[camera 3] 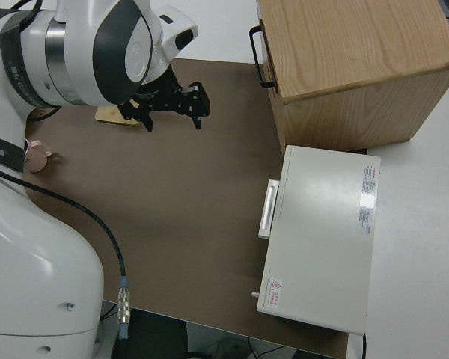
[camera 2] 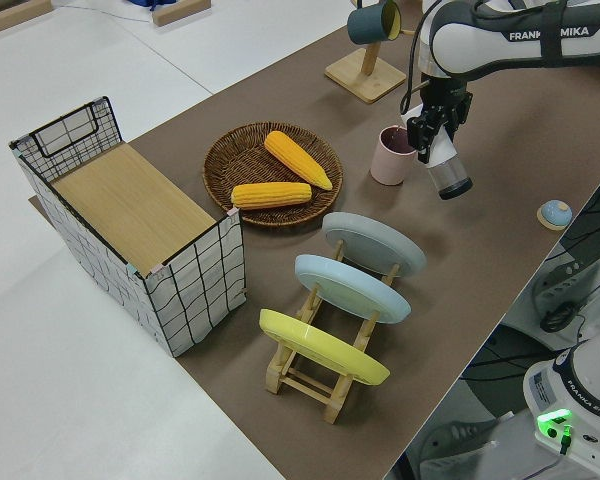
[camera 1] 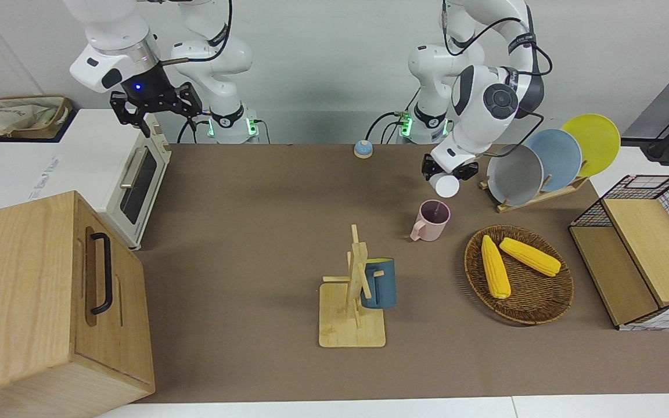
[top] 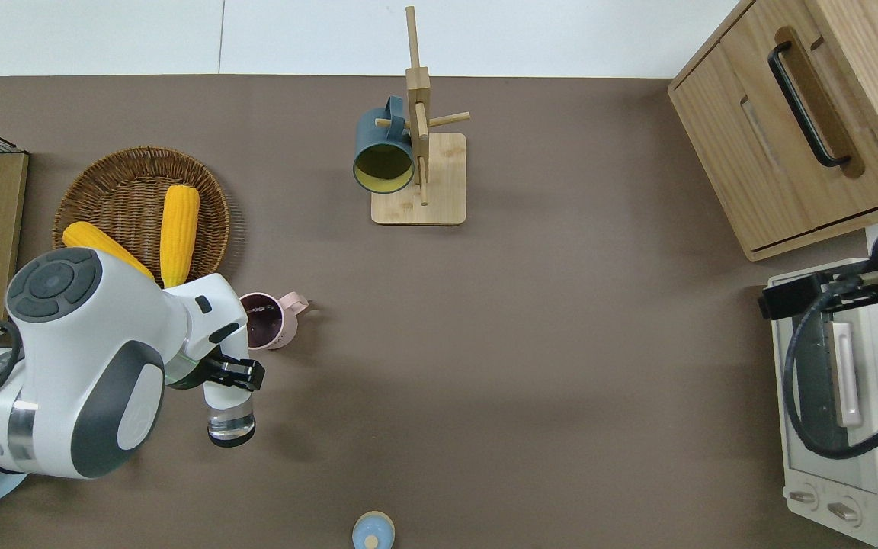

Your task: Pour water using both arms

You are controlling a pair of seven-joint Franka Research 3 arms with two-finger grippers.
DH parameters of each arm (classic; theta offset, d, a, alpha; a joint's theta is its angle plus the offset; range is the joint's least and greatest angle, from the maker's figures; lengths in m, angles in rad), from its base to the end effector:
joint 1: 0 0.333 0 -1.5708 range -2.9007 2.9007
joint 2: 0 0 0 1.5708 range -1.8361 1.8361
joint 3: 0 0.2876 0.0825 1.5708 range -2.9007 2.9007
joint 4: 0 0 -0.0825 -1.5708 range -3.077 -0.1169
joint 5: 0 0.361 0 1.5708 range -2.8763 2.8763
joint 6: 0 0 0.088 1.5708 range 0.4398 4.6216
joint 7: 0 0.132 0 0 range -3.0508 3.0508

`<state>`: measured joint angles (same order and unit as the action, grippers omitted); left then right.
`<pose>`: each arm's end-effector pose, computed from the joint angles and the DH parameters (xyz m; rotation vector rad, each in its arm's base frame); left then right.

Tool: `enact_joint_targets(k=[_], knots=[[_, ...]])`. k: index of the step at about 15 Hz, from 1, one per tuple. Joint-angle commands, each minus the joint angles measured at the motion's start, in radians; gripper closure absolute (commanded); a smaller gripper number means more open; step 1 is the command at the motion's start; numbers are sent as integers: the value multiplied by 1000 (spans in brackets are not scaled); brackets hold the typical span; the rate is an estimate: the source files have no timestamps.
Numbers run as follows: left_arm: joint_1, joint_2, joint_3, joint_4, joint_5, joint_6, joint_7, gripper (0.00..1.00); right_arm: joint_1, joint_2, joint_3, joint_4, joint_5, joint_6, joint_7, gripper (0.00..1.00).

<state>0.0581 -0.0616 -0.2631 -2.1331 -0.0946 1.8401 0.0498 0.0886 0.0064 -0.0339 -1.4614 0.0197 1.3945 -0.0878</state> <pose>0.4646 -0.1071 0.3748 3.0483 -0.3314 -0.3665 0.5121 0.0310 0.6012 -3.1108 -0.2263 0.1138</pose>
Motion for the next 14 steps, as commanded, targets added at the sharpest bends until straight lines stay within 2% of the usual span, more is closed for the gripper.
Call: enact_joint_targets(k=[1,11,14], knots=[[-6,58,5,56,61,-50,-33,1000,0,-2,-3,-2,5,6,-15,15],[-7,63,5,82,79,-94,-36,1000,0,-2,-1,-2,5,6,-15,15],[-9,62,5,113,79,-145,-36,1000,0,-2,-1,-2,5,6,-15,15]])
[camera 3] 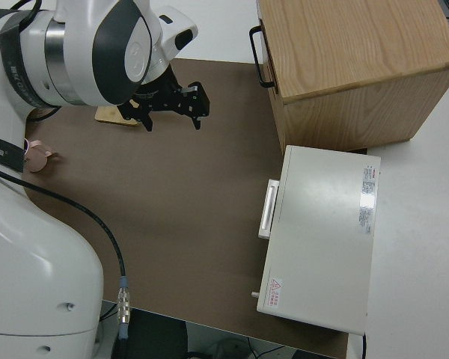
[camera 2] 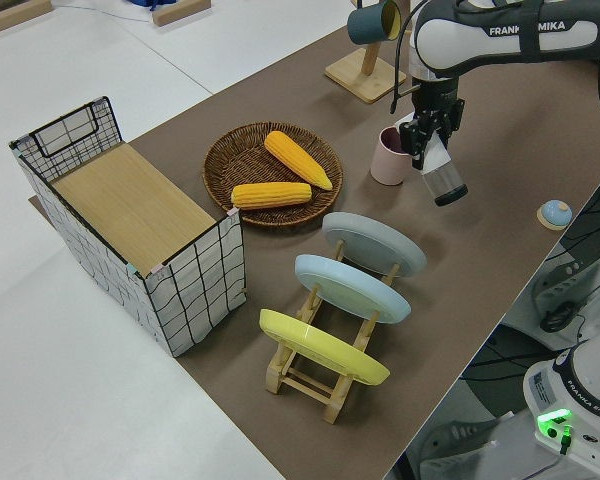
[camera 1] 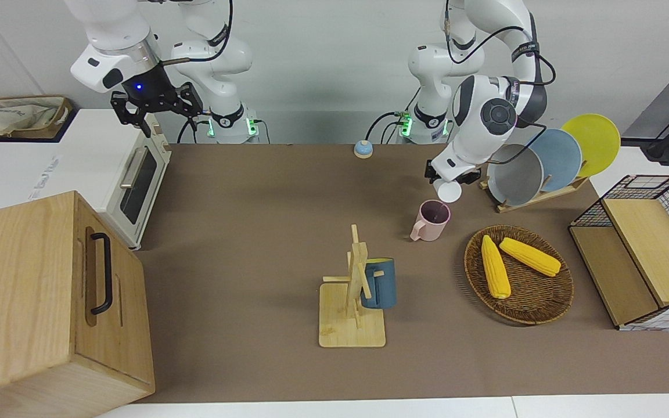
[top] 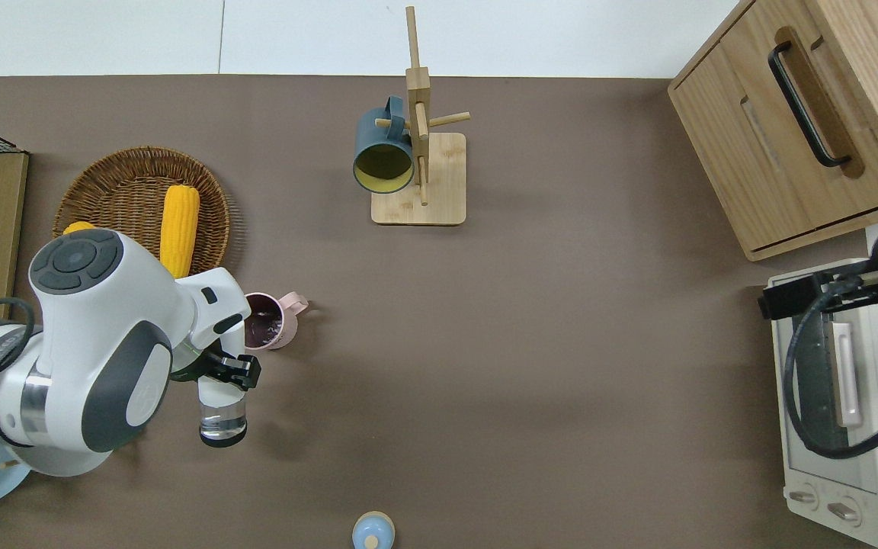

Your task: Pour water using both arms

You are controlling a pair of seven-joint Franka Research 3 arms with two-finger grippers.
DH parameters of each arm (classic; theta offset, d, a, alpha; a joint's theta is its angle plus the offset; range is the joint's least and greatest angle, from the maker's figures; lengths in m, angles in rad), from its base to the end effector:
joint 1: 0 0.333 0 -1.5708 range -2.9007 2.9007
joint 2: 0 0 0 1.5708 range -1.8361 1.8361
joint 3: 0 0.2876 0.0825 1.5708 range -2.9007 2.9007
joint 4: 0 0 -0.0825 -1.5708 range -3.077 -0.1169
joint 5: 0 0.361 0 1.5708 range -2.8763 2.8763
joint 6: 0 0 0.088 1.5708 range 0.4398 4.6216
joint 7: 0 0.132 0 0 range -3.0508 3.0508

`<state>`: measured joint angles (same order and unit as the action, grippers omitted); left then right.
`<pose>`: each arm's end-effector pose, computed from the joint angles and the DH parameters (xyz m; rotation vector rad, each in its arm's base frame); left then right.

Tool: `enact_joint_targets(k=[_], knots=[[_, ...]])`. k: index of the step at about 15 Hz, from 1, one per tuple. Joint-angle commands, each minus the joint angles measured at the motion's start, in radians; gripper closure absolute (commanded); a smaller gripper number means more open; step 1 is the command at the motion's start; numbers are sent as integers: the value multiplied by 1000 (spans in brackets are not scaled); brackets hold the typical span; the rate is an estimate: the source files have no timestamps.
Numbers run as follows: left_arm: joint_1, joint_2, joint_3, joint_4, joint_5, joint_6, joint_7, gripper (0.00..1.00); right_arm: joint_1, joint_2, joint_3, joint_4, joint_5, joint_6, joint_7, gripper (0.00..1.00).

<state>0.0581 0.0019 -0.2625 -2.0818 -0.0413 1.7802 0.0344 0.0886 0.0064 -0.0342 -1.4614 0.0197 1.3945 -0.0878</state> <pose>0.4717 -0.1024 0.3630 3.0724 -0.3457 -0.4762 0.5121 0.0308 0.6012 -3.1108 -0.2258 0.1138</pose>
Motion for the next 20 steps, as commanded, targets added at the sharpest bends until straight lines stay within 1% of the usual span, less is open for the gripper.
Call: enact_joint_targets(k=[1,3,14,18,20], knots=[[-9,-2,5,74,27,-105,-21,1000,0,-2,-3,-2,5,6,-15,15],[-9,-2,5,88,26,-123,-21,1000,0,-2,-1,-2,5,6,-15,15],[-11,-2,3,88,28,-130,-25,1000,0,-2,-1,-2,5,6,-15,15],[-21,-2,3,88,28,-130,-48,1000,0,-2,-1,-2,5,6,-15,15],[-23,-2,2,88,28,-133,-80,1000,0,-2,-3,-2,5,6,-15,15]])
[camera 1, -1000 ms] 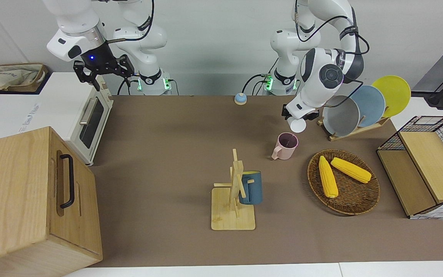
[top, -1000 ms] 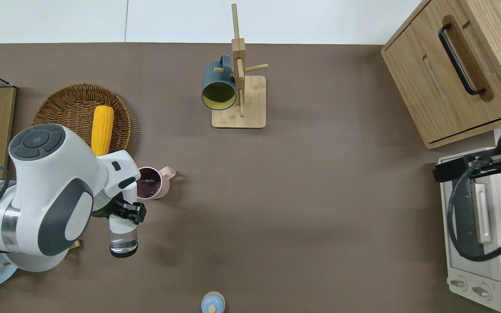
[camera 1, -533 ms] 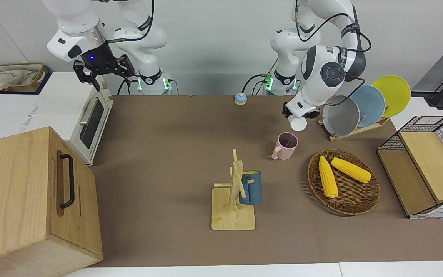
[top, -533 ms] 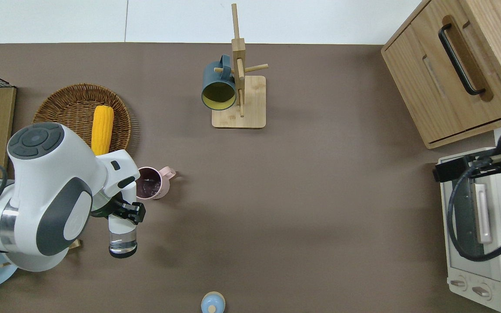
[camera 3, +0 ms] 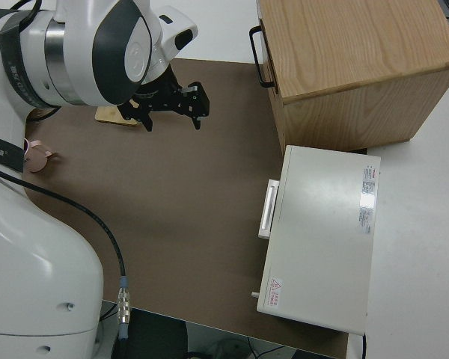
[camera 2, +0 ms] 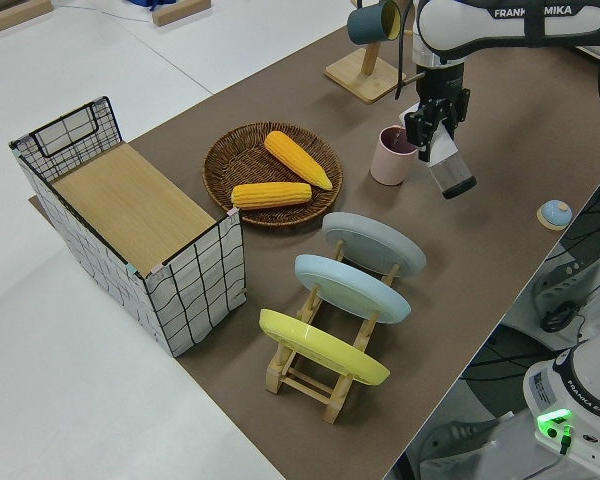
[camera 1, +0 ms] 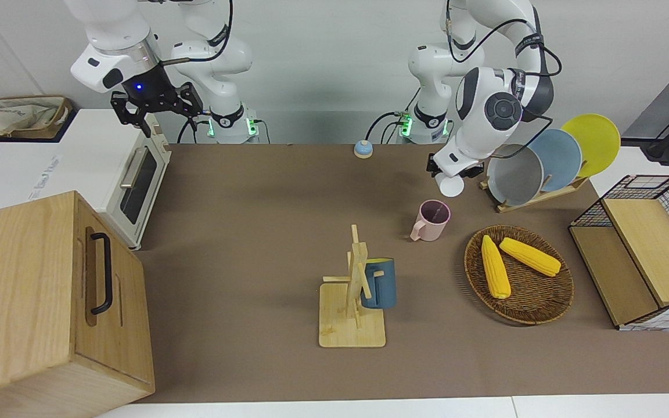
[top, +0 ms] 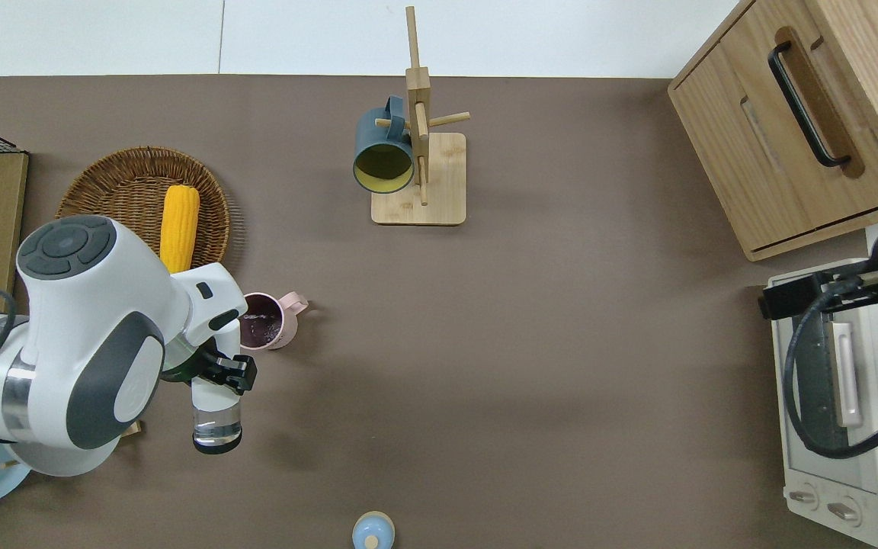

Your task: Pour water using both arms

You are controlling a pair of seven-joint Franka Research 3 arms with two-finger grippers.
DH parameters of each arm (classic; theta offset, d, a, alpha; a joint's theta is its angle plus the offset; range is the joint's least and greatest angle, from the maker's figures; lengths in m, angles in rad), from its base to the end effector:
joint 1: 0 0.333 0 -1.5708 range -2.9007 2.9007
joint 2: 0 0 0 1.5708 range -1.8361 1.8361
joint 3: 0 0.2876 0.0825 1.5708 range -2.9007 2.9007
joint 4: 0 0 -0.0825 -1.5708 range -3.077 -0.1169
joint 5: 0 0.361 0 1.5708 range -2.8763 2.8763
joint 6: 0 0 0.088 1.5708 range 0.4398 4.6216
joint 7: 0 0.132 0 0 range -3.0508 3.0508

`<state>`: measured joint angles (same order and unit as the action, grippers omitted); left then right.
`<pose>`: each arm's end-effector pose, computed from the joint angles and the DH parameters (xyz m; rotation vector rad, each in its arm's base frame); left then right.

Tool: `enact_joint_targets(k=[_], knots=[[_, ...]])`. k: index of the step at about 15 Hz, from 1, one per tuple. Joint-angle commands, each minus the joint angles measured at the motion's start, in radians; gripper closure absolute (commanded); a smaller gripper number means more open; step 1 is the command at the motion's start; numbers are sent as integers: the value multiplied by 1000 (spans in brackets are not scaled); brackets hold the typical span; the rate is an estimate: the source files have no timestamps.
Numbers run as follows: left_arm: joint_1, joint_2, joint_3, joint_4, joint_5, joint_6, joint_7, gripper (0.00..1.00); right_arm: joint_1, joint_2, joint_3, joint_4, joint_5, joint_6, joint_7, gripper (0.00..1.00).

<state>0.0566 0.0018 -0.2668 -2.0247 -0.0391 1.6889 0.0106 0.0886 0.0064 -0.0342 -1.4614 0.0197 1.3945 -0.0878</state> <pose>0.4712 -0.1053 0.3821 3.0752 -0.3236 -0.5302 0.5121 0.0308 0.6012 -3.1108 -0.2258 0.1138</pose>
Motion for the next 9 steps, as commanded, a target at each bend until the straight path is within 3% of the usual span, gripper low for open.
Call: enact_joint_targets(k=[1,9], knots=[[-21,-2,6,31,25,-46,-66,1000,0,-2,-1,-2,5,6,-15,15],[-30,-2,6,31,25,-55,-78,1000,0,-2,-1,-2,5,6,-15,15]])
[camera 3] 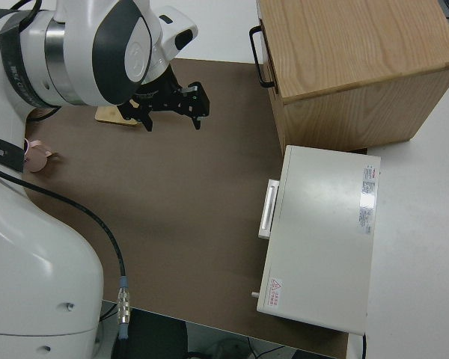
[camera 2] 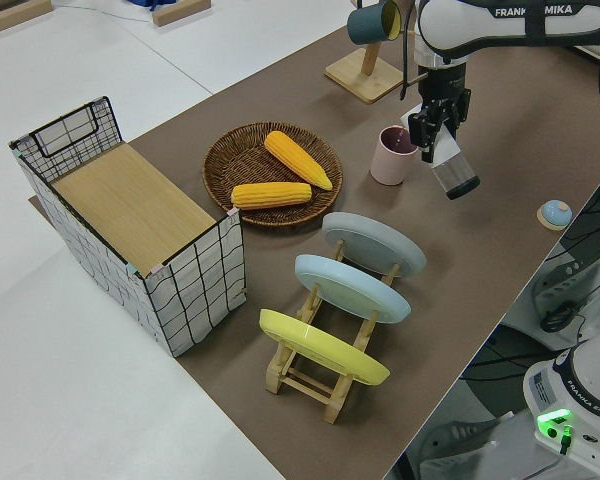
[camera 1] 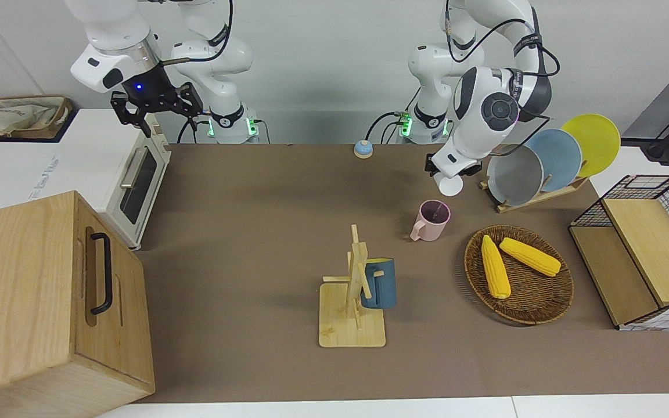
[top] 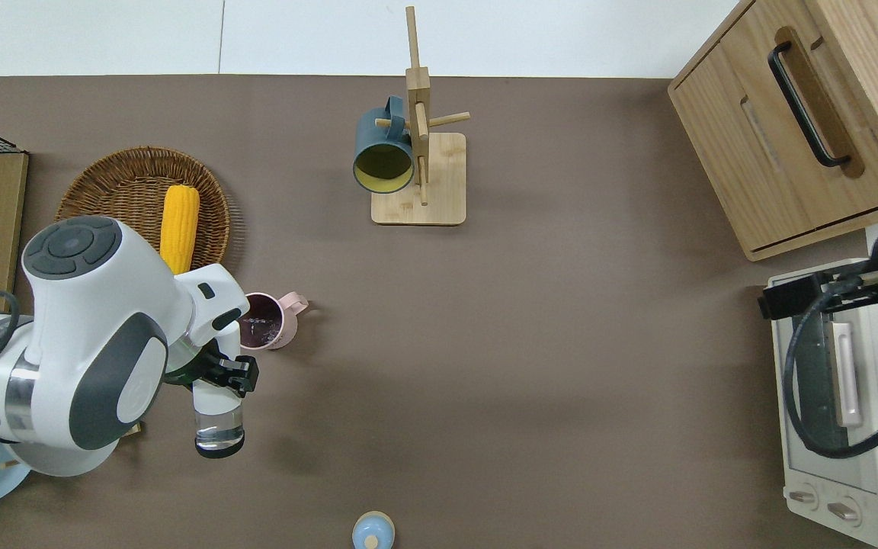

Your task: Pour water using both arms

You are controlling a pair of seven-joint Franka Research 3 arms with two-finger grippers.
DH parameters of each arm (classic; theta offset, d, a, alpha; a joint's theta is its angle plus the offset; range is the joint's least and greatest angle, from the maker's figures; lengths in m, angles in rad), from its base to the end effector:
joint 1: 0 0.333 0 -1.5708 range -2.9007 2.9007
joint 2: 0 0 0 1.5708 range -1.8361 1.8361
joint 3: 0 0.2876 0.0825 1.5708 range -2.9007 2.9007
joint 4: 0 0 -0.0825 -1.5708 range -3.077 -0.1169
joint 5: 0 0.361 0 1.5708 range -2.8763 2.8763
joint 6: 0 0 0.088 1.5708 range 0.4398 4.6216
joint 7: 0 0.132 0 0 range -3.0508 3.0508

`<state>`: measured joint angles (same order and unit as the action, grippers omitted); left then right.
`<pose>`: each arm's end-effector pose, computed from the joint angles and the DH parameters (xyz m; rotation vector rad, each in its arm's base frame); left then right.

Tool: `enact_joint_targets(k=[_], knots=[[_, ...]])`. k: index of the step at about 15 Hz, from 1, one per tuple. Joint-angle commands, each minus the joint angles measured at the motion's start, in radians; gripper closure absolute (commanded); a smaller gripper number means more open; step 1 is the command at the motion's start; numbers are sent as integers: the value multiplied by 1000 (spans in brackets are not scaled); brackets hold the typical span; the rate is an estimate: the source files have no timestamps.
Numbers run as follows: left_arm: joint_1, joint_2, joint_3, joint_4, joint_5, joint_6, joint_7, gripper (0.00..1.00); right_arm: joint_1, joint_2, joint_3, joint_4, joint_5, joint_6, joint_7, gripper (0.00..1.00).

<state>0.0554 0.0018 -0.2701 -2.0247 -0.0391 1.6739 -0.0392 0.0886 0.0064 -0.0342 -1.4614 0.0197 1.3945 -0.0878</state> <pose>0.4685 -0.1070 0.3815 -3.0754 0.2537 0.5528 0.5121 0.0308 0.6012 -3.1108 -0.2258 0.1138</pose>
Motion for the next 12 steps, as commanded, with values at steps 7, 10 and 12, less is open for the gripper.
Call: enact_joint_targets(k=[7,10,12], knots=[[-48,-2,5,31,33,-51,-37,1000,0,-2,-3,-2,5,6,-15,15],[-48,-3,5,29,33,-51,-39,1000,0,-2,-1,-2,5,6,-15,15],[-48,-8,5,24,31,-48,-41,1000,0,-2,-3,-2,5,6,-15,15]])
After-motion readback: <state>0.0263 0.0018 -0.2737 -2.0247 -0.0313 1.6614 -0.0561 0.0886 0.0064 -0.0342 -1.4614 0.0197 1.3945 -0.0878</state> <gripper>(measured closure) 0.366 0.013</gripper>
